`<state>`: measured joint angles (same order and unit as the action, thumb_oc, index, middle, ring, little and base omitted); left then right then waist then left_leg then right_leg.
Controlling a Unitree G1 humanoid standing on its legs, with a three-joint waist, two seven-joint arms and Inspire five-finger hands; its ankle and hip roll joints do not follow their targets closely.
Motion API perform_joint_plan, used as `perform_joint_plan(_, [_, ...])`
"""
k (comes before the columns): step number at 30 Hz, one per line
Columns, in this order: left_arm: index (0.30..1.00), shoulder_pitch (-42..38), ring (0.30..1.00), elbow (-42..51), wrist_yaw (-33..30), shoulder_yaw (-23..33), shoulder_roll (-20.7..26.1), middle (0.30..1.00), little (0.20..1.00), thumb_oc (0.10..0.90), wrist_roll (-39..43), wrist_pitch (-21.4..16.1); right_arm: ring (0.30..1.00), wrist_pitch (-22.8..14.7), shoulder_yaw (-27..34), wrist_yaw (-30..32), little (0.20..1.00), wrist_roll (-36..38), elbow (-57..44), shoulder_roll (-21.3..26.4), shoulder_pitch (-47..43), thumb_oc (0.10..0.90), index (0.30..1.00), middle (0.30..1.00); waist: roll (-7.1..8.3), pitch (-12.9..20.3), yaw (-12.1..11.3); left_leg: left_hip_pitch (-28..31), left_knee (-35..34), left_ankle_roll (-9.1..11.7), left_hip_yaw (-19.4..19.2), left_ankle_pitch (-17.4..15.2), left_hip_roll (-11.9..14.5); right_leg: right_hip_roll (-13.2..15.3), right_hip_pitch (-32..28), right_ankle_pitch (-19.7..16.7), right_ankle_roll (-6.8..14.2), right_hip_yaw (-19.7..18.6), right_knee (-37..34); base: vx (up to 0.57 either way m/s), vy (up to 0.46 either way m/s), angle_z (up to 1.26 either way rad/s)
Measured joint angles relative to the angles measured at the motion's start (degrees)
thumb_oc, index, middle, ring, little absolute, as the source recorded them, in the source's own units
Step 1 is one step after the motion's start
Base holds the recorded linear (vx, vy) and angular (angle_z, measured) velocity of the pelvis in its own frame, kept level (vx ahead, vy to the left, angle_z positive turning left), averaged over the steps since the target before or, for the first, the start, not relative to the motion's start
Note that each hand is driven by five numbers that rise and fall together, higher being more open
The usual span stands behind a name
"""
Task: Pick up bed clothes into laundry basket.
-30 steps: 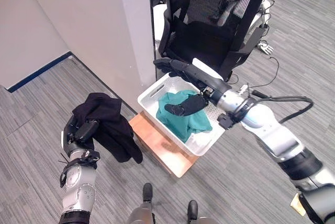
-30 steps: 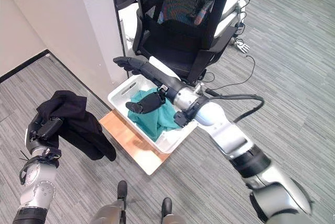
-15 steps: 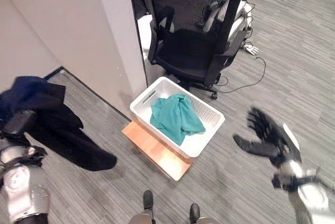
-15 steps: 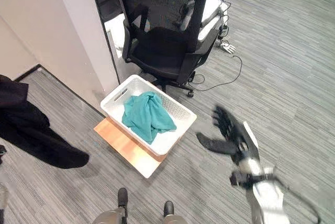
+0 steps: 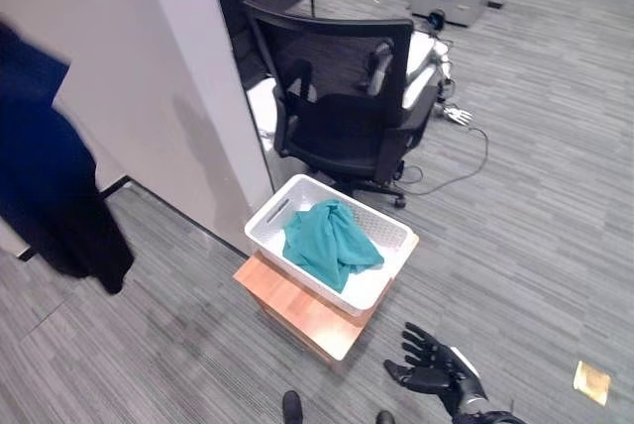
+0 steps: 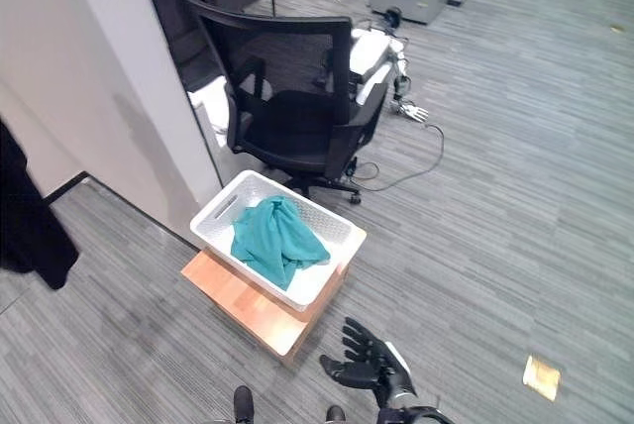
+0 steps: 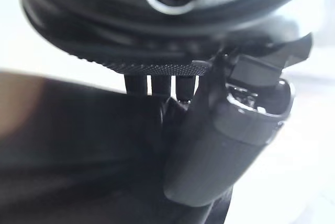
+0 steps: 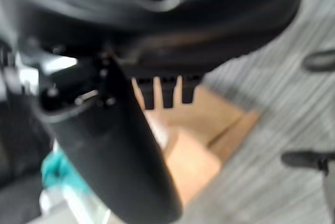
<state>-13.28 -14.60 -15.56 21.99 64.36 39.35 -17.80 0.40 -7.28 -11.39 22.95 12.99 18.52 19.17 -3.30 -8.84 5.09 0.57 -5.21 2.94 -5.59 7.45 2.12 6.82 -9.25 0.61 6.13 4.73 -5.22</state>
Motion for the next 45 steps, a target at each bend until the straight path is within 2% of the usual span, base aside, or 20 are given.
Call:
perform_joint_plan(1, [0.300,-4.84,0.300,-1.93,0.26,-4.74,3.81,0.300,0.300,0.400,1.48,0.00,0.900,-0.11,-0.22,0.03,0.900,-0.14,0.04,0.26,-0.95,0.800,0.900,0.900,-0.52,0.93,-0.13,-0.04,0.00,-0.01,0.23,0.03,-0.25,0.21,-0.10,0.03,0.05,0.31,0.01,-0.01,-0.026,0.09])
perform_joint_plan(3, [0.300,-9.67,0.300,-3.85,1.10,-9.82,10.19,0.300,0.300,0.400,2.30,0.10,0.900,-0.17,-0.27,0.02,0.900,-0.35,0.09,0.36,-1.84,0.800,0.900,0.900,-0.91,1.35,0.18,0.01,0.05,-0.02,0.44,0.06,-0.36,0.31,-0.23,0.08,0.12,0.67,0.00,0.00,-0.021,0.09])
perform_joint_plan(4, [0.300,-15.26,0.300,-4.44,1.52,-13.32,13.12,0.300,0.300,0.400,2.32,-0.28,0.900,-0.33,0.13,0.12,0.900,-0.46,0.09,0.72,-2.04,0.800,0.900,0.900,-1.45,2.02,0.38,-0.18,0.03,-0.03,0.73,0.07,-0.58,0.46,-0.23,0.14,0.22,1.15,0.00,0.01,-0.023,0.10])
perform_joint_plan(8, [0.300,-28.77,0.300,-5.21,1.40,-21.56,14.91,0.300,0.300,0.400,4.62,-2.36,0.900,-0.31,0.33,0.37,0.900,-0.67,0.76,1.36,-1.03,0.800,0.900,0.900,-3.12,3.17,0.75,-0.09,0.04,-0.13,1.42,0.15,-0.93,0.68,-0.64,0.33,0.43,1.51,0.02,0.00,-0.018,0.10])
perform_joint_plan(9, [0.300,-35.44,0.300,-5.50,1.43,-26.46,16.65,0.300,0.300,0.400,5.51,-3.03,0.900,-0.30,-0.18,0.38,0.900,-1.15,1.94,2.00,-1.08,0.800,0.900,0.900,-3.85,3.68,1.32,-0.08,0.00,-0.13,1.44,0.15,-0.94,0.65,-0.66,0.33,0.43,1.51,0.03,0.00,0.000,0.00])
perform_joint_plan(12, [0.300,-45.96,0.300,-6.63,1.64,-35.21,17.47,0.300,0.300,0.400,5.63,-4.33,0.900,-0.20,-0.62,0.43,0.900,-1.49,2.54,3.56,-0.75,0.800,0.900,0.900,-5.35,4.57,2.20,0.01,-0.07,-0.11,1.38,0.13,-0.96,0.72,-0.72,0.41,0.54,1.41,0.02,0.00,0.000,0.00])
perform_joint_plan(13, [0.300,-50.59,0.300,-7.45,1.61,-40.02,17.53,0.300,0.300,0.400,5.67,-4.52,0.900,-0.20,-0.54,0.47,0.900,-1.49,2.55,3.93,-0.49,0.800,0.900,0.900,-5.79,4.89,2.21,0.06,-0.10,-0.11,1.37,0.13,-0.96,0.58,-0.75,0.42,0.56,1.42,0.02,-0.02,-0.033,-0.01])
perform_joint_plan(14, [0.300,-58.40,0.300,-8.58,2.42,-48.00,17.50,0.300,0.300,0.400,5.73,-4.50,0.900,-0.20,-0.76,0.50,0.900,-1.49,2.60,4.55,-0.38,0.800,0.900,0.900,-6.36,5.29,2.51,0.10,-0.19,-0.10,1.36,0.13,-0.97,0.67,-0.81,0.48,0.65,1.42,0.02,0.00,0.000,0.00])
perform_joint_plan(17, [0.300,-66.59,0.300,-8.01,4.53,-56.55,17.11,0.300,0.300,0.400,5.64,-4.68,0.900,-0.20,-0.72,0.57,0.900,-1.48,2.57,4.69,-0.42,0.800,0.900,0.900,-7.11,5.86,3.07,0.05,-0.21,0.31,1.28,-0.15,-0.88,0.38,-0.58,0.47,0.65,1.44,0.03,0.00,-0.006,-0.01])
perform_joint_plan(18, [0.300,-71.93,0.300,-7.63,5.96,-62.13,16.00,0.300,0.300,0.400,5.60,-4.53,0.900,-0.20,-0.87,0.57,0.900,-1.47,2.50,4.70,-0.54,0.800,0.900,0.900,-7.39,6.09,3.31,0.00,-0.23,0.35,1.29,-0.13,-0.88,0.33,-0.67,0.47,0.64,1.54,0.03,0.00,0.000,0.00])
perform_joint_plan(22, [0.300,-76.65,0.300,-6.80,7.88,-66.77,12.66,0.300,0.300,0.400,5.57,-4.73,0.900,-0.20,-1.01,0.58,0.900,-1.47,2.50,4.70,-0.82,0.800,0.900,0.900,-8.21,6.70,3.87,-0.07,-0.21,0.36,1.01,-0.15,-0.93,0.43,-0.33,0.46,0.64,1.41,0.05,0.00,-0.007,-0.02])
perform_joint_plan(23, [0.300,-78.76,0.300,-7.22,8.40,-68.63,10.42,0.300,0.300,0.400,5.62,-4.65,0.900,-0.20,-1.25,0.58,0.900,-1.49,2.50,4.70,-0.96,0.800,0.900,0.900,-8.19,6.69,4.22,-0.10,-0.23,0.41,0.79,-0.21,-0.88,0.43,-0.17,0.46,0.64,1.30,0.05,0.01,-0.010,-0.06])
perform_joint_plan(25, [0.300,-81.20,0.300,-7.52,9.06,-71.63,9.24,0.300,0.300,0.400,5.60,-4.40,0.900,-0.21,-1.30,0.57,0.900,-1.50,2.48,4.54,-1.25,0.800,0.900,0.900,-8.08,6.61,4.77,-0.12,-0.22,0.41,0.36,-0.28,-0.88,0.47,-0.10,0.46,0.65,1.11,0.06,0.01,-0.012,-0.09])
perform_joint_plan(33, [0.300,-81.13,0.300,-8.21,11.29,-71.99,5.41,0.300,0.300,0.400,5.59,-3.30,0.900,-0.28,-0.04,0.82,0.900,-1.13,2.52,3.47,-0.39,0.800,0.900,0.900,-7.55,5.79,8.63,-0.17,0.02,0.53,-2.34,-0.54,-0.77,0.81,1.58,0.47,0.69,-1.61,0.11,0.02,-0.011,-0.17])
perform_joint_plan(42, [0.300,-79.12,0.300,-11.99,11.30,-72.01,4.39,0.300,0.300,0.400,5.59,-1.76,0.900,-0.51,7.66,3.87,0.900,3.92,4.97,1.10,0.21,0.800,0.900,0.900,-7.99,3.93,10.07,0.16,0.03,0.54,-4.10,-0.55,-1.01,1.26,1.84,0.48,0.72,-3.21,0.13,0.03,-0.007,-0.09])
perform_joint_plan(45, [0.300,-78.82,0.300,-12.45,11.33,-72.50,3.48,0.300,0.300,0.400,5.46,-1.64,0.900,-1.00,11.21,6.03,0.900,5.18,9.53,1.00,-0.62,0.800,0.900,0.900,-7.74,3.60,10.34,0.16,0.03,0.54,-4.12,-0.55,-1.05,1.29,1.83,0.48,0.72,-3.26,0.13,0.02,-0.001,0.00])
